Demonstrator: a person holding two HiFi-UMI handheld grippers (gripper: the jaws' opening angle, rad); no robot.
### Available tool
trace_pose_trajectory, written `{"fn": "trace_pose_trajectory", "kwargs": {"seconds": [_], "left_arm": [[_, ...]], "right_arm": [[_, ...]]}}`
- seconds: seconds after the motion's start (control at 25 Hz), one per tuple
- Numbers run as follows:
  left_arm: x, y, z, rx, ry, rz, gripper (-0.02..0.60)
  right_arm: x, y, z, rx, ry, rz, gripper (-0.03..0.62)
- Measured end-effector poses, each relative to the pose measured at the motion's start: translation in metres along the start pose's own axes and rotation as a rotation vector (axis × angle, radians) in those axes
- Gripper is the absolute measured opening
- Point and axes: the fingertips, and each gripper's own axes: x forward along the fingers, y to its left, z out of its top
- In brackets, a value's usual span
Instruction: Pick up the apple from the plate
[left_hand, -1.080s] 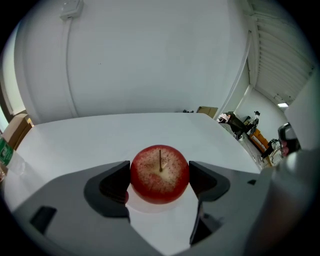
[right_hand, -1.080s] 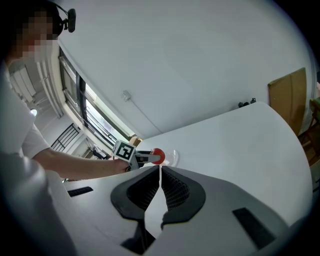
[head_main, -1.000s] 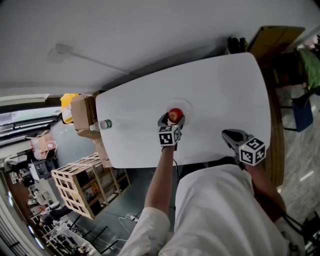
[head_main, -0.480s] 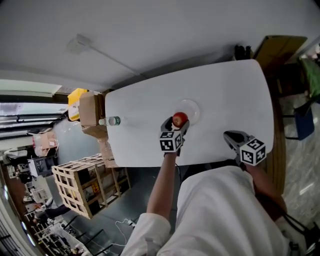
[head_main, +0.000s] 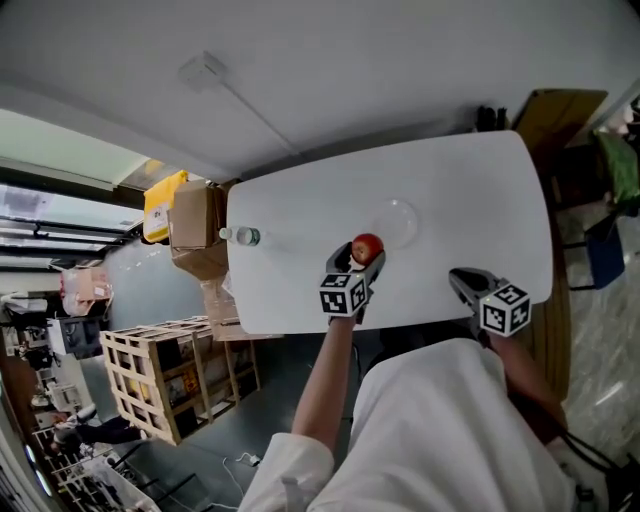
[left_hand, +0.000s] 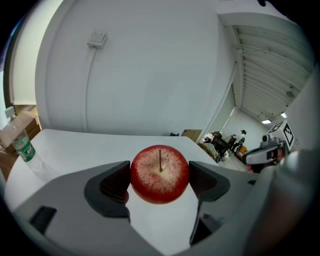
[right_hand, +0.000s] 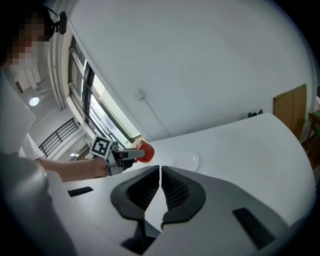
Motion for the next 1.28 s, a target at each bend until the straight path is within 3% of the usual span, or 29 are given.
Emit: {"fn": "trace_pose_trajectory", "kwargs": {"seconds": [0.48, 0.8, 1.28], "left_arm": [[-0.086, 0.008, -0.007, 0.016, -0.073, -0.084, 0.365], [-0.137, 0.007, -0.028, 0.031, -0.075, -0.153, 0.365], [-0.178, -0.019, -0.043, 0.058, -0.087, -0.220, 0.366]], "right_arm": [[-0.006, 0.071, -0.034, -0.022, -0.067, -0.069, 0.037], [-0.015, 0.113, -0.067, -0.036, -0.105, -0.097, 0.037], [-0.051, 0.132, -0.098, -0.023, -0.157, -0.143, 0.038]]}}
